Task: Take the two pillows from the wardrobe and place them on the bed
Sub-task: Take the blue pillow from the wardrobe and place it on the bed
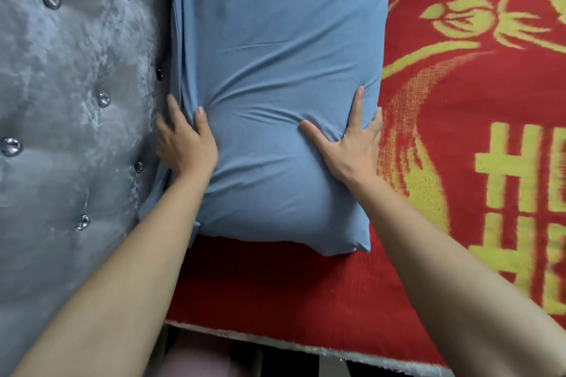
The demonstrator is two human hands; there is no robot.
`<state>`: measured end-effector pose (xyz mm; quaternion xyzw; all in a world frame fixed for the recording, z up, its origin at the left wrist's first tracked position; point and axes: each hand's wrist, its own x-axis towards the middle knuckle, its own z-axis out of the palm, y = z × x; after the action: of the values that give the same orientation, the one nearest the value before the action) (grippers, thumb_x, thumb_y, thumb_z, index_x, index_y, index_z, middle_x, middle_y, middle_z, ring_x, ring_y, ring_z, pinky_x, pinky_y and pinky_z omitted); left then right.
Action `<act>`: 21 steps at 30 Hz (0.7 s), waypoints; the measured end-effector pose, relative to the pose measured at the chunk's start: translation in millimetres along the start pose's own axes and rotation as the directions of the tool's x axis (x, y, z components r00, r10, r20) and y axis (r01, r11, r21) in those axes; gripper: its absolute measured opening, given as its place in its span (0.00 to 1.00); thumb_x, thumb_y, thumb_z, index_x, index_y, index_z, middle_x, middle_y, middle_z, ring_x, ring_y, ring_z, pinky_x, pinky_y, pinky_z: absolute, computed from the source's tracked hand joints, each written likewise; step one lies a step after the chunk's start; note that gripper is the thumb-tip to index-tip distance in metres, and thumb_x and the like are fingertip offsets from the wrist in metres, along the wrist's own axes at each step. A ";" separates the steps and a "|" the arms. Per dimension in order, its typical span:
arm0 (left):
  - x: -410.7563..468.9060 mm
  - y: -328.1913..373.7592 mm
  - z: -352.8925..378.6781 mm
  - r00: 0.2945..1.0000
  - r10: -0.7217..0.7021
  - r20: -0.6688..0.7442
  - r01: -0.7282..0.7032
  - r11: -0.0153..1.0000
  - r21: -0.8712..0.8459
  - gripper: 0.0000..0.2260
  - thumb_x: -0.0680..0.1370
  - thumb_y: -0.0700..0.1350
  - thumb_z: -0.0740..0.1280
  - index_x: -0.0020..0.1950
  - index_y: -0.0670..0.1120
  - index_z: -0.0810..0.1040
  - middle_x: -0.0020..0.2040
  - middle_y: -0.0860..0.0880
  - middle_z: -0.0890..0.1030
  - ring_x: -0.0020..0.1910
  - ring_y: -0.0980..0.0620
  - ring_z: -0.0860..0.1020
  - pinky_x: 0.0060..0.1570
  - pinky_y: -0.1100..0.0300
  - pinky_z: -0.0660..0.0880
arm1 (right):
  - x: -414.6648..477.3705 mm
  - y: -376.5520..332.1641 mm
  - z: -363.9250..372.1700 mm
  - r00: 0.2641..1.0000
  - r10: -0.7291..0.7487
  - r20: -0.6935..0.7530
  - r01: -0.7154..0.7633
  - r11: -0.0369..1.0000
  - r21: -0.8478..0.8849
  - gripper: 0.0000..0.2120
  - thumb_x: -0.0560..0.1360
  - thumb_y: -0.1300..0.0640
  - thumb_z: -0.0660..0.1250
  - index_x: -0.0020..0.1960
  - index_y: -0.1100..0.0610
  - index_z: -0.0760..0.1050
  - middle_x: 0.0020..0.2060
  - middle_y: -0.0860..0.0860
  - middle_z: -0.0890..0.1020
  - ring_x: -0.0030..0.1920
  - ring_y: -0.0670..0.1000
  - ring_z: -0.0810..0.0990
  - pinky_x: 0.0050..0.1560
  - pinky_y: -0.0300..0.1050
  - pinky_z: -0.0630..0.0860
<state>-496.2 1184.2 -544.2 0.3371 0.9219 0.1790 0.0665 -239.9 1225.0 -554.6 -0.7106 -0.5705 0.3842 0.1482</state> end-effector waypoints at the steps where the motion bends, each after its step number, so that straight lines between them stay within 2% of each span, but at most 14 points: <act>1: -8.0 4.0 -2.4 0.995 0.081 -0.057 -0.080 0.997 0.020 0.27 0.80 0.59 0.55 0.77 0.51 0.59 0.75 0.36 0.62 0.72 0.35 0.63 0.69 0.41 0.60 | -3.6 1.3 2.6 0.998 -0.050 -0.050 0.051 0.999 0.015 0.49 0.66 0.20 0.57 0.79 0.37 0.41 0.78 0.63 0.45 0.78 0.61 0.49 0.77 0.57 0.53; 2: -17.9 7.5 -3.6 0.981 0.177 -0.075 -0.174 0.984 0.047 0.26 0.80 0.59 0.55 0.77 0.53 0.59 0.77 0.37 0.59 0.74 0.36 0.60 0.71 0.39 0.56 | -7.4 3.3 5.0 0.988 -0.113 -0.108 0.117 0.993 0.029 0.46 0.69 0.22 0.55 0.80 0.40 0.45 0.79 0.62 0.44 0.78 0.61 0.48 0.77 0.57 0.53; 4: -40.5 7.6 0.8 0.951 0.306 0.051 -0.310 0.945 0.107 0.28 0.79 0.64 0.54 0.77 0.60 0.54 0.79 0.41 0.52 0.77 0.38 0.51 0.71 0.34 0.48 | -13.9 10.1 10.8 0.961 -0.217 -0.172 0.222 0.975 0.006 0.40 0.74 0.27 0.51 0.80 0.44 0.51 0.79 0.62 0.45 0.79 0.61 0.48 0.76 0.59 0.53; 6: -54.2 0.5 12.4 0.937 0.261 0.232 -0.302 0.940 0.160 0.30 0.77 0.68 0.49 0.77 0.63 0.47 0.80 0.46 0.44 0.78 0.40 0.43 0.69 0.28 0.44 | -14.3 16.7 17.2 0.958 -0.257 -0.124 0.248 0.965 -0.083 0.38 0.75 0.28 0.52 0.80 0.43 0.50 0.79 0.60 0.45 0.78 0.64 0.48 0.76 0.60 0.52; 7: -53.6 -2.4 20.0 0.936 0.230 0.266 -0.282 0.944 0.174 0.30 0.77 0.69 0.47 0.77 0.64 0.45 0.80 0.47 0.42 0.78 0.40 0.42 0.68 0.26 0.44 | -11.9 17.7 19.4 0.961 -0.261 -0.089 0.248 0.960 -0.129 0.39 0.74 0.28 0.52 0.80 0.42 0.49 0.80 0.59 0.44 0.78 0.65 0.47 0.76 0.60 0.52; 9: -43.1 -0.6 30.9 0.938 0.199 0.285 -0.257 0.949 0.182 0.30 0.76 0.70 0.45 0.77 0.64 0.43 0.80 0.48 0.41 0.78 0.39 0.42 0.67 0.25 0.45 | -1.5 15.4 22.3 0.967 -0.249 -0.049 0.236 0.954 -0.183 0.39 0.73 0.26 0.53 0.79 0.39 0.47 0.80 0.58 0.43 0.77 0.67 0.48 0.75 0.62 0.52; 13: -28.7 12.4 35.9 0.924 0.212 0.319 -0.284 0.938 0.200 0.28 0.77 0.69 0.43 0.76 0.65 0.45 0.80 0.49 0.46 0.78 0.40 0.46 0.68 0.28 0.46 | 19.7 15.1 28.3 0.979 -0.198 -0.053 0.186 0.967 -0.175 0.40 0.72 0.25 0.54 0.79 0.37 0.48 0.80 0.57 0.46 0.76 0.67 0.51 0.73 0.63 0.56; 15: -27.1 10.8 27.7 0.936 0.262 0.233 -0.303 0.940 0.160 0.27 0.79 0.67 0.47 0.77 0.62 0.51 0.80 0.48 0.53 0.77 0.41 0.54 0.70 0.33 0.50 | 18.0 16.8 27.8 0.975 -0.199 -0.103 0.187 0.975 -0.120 0.41 0.72 0.25 0.56 0.79 0.38 0.48 0.80 0.56 0.47 0.77 0.64 0.51 0.74 0.62 0.56; 16: -22.5 8.3 23.5 0.956 0.270 0.118 -0.283 0.953 0.106 0.27 0.79 0.65 0.50 0.77 0.57 0.56 0.78 0.45 0.59 0.75 0.41 0.59 0.70 0.38 0.55 | 16.1 18.2 26.1 0.972 -0.188 -0.141 0.180 0.981 -0.066 0.43 0.71 0.26 0.58 0.79 0.40 0.47 0.80 0.56 0.47 0.78 0.62 0.51 0.75 0.60 0.56; 17: -15.7 6.3 18.5 0.975 0.220 -0.023 -0.219 0.975 0.047 0.28 0.79 0.63 0.54 0.76 0.52 0.62 0.76 0.42 0.64 0.72 0.40 0.64 0.69 0.44 0.60 | 14.1 20.0 24.4 0.972 -0.155 -0.178 0.157 0.988 -0.001 0.46 0.70 0.26 0.60 0.80 0.42 0.46 0.80 0.57 0.48 0.78 0.60 0.51 0.76 0.58 0.55; 18: -5.2 4.7 13.7 0.987 0.094 -0.128 -0.097 0.995 -0.016 0.29 0.79 0.62 0.57 0.75 0.47 0.65 0.74 0.39 0.67 0.70 0.39 0.67 0.67 0.48 0.63 | 12.5 20.5 21.9 0.975 -0.099 -0.201 0.113 0.992 0.061 0.49 0.69 0.25 0.62 0.80 0.43 0.45 0.79 0.58 0.49 0.78 0.58 0.52 0.76 0.56 0.55; 19: 6.3 4.9 9.3 0.988 -0.065 -0.141 0.057 0.996 -0.064 0.30 0.78 0.62 0.58 0.74 0.45 0.66 0.72 0.38 0.69 0.69 0.38 0.68 0.65 0.50 0.64 | 11.4 19.8 20.4 0.979 -0.035 -0.203 0.057 0.993 0.106 0.52 0.66 0.23 0.63 0.80 0.42 0.43 0.79 0.59 0.50 0.78 0.58 0.53 0.75 0.56 0.56; 20: 17.5 5.0 6.5 0.979 -0.192 -0.064 0.188 0.980 -0.068 0.30 0.78 0.62 0.58 0.73 0.43 0.66 0.71 0.37 0.70 0.69 0.37 0.68 0.65 0.49 0.64 | 10.8 17.4 19.5 0.981 0.015 -0.192 0.009 0.992 0.125 0.53 0.64 0.22 0.63 0.79 0.41 0.42 0.78 0.59 0.54 0.77 0.59 0.56 0.74 0.56 0.58; 21: 26.4 5.3 4.5 0.967 -0.252 0.037 0.254 0.967 -0.033 0.29 0.78 0.61 0.58 0.71 0.42 0.68 0.69 0.37 0.71 0.68 0.37 0.69 0.65 0.49 0.65 | 10.6 14.3 19.5 0.982 0.038 -0.186 -0.016 0.993 0.120 0.54 0.63 0.21 0.63 0.79 0.40 0.42 0.76 0.59 0.58 0.75 0.59 0.60 0.73 0.56 0.60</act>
<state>-512.1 1206.3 -546.4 0.2183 0.9526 0.1808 0.1101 -243.3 1226.0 -580.8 -0.7414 -0.5205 0.3504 0.2379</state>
